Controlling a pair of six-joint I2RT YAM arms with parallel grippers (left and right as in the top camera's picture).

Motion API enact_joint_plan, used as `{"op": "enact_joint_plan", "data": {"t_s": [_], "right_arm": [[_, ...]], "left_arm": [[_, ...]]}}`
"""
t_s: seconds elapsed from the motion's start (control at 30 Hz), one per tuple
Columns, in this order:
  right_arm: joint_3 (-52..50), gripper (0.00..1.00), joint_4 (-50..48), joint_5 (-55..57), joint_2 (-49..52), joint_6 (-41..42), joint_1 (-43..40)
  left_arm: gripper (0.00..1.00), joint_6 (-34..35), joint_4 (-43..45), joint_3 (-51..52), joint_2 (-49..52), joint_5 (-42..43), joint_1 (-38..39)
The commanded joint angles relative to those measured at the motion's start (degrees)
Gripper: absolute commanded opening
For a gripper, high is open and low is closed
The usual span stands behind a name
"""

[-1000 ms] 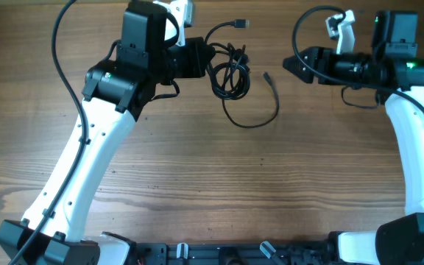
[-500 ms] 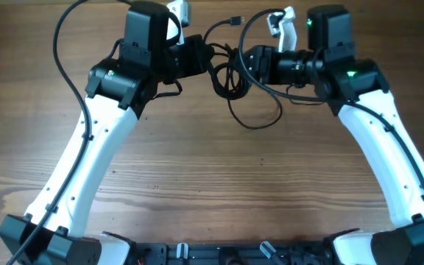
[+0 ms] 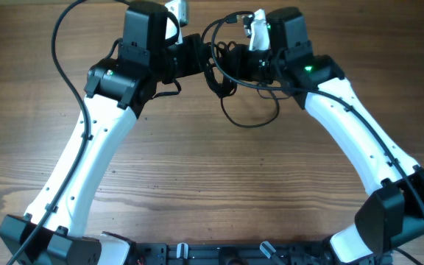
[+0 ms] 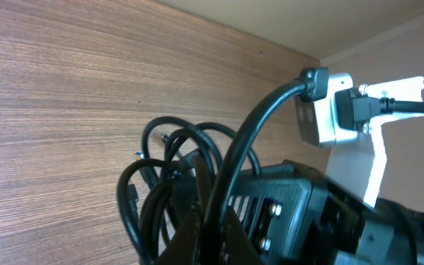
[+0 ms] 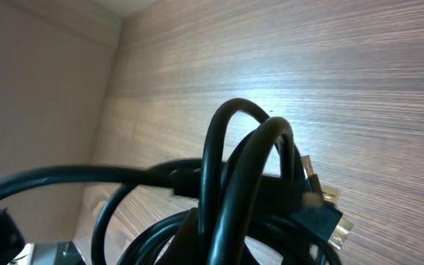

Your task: Untangle cables

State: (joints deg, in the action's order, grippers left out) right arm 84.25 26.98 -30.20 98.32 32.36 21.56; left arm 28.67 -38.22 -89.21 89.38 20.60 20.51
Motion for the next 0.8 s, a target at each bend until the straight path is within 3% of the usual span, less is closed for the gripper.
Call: {"op": "enact_joint_plan", "data": {"t_s": [0.0, 0.2, 0.47, 0.6, 0.7, 0.77], "right_arm": [[1.36, 0.04, 1.22, -1.81, -2.69, 0.61, -6.12], [1.18, 0.04, 8.31, -1.81, -2.75, -0.76, -18.01], [0.46, 0.04, 16.26, 2.60, 1.62, -4.00, -19.56], [0.46, 0.04, 17.31, 3.58, 1.70, -5.55, -19.56], [0.48, 0.04, 17.57, 0.90, 1.55, -8.85, -19.85], [0.87, 0.04, 17.40, -7.17, 0.98, -13.18, -21.86]], "left_arm": [[0.04, 0.74, 0.20, -0.37, -0.02, 0.52, -0.13], [0.04, 0.70, 0.28, -0.37, -0.02, 0.28, -0.13], [0.04, 0.15, 8.09, -0.39, -1.66, 3.69, -3.21], [0.04, 3.43, 12.22, -0.39, -2.97, 5.55, -5.35], [0.04, 3.52, 12.00, -0.39, -3.15, 5.53, -6.23], [0.04, 3.28, 9.88, -0.37, -3.08, 4.63, -7.34]]}}
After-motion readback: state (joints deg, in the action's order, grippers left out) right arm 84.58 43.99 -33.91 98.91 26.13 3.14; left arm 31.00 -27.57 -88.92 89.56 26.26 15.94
